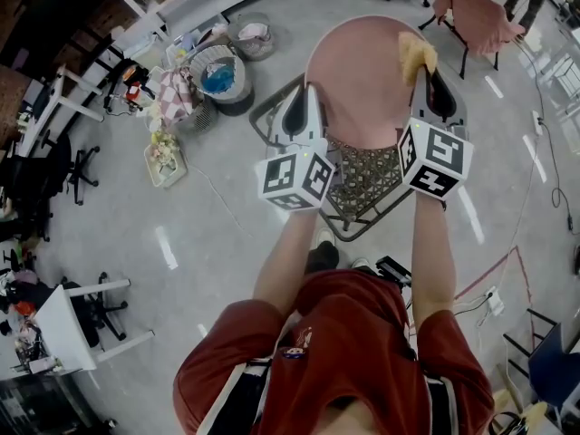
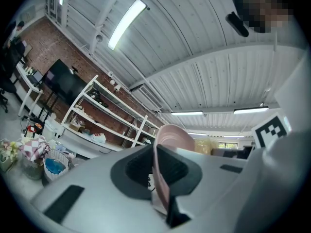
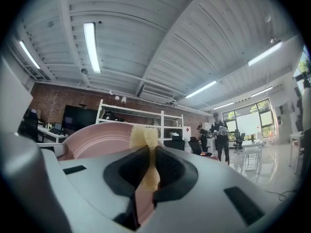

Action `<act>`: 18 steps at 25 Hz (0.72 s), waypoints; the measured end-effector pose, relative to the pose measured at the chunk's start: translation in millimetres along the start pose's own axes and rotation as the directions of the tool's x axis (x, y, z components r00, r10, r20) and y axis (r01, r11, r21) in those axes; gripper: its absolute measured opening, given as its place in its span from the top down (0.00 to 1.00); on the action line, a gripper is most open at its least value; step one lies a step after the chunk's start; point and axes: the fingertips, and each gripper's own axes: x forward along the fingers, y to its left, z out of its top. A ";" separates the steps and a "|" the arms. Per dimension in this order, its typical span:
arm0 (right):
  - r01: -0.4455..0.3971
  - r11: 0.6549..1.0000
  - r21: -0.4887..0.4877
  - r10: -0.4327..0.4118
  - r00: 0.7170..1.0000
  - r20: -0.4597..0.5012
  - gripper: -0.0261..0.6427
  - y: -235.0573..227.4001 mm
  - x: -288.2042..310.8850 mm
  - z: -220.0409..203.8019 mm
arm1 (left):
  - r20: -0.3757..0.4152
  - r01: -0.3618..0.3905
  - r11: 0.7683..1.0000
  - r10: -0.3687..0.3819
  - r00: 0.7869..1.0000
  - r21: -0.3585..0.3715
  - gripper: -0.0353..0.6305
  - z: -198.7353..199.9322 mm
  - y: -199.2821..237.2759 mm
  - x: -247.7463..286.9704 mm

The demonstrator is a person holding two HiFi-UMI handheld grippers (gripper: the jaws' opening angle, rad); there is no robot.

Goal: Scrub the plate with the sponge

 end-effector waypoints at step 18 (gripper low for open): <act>-0.350 0.928 0.128 0.361 0.930 -0.073 0.89 115.2 -0.2 0.4 | -0.003 0.035 0.999 -0.035 0.999 0.025 0.91 0.0 -13.2 10.9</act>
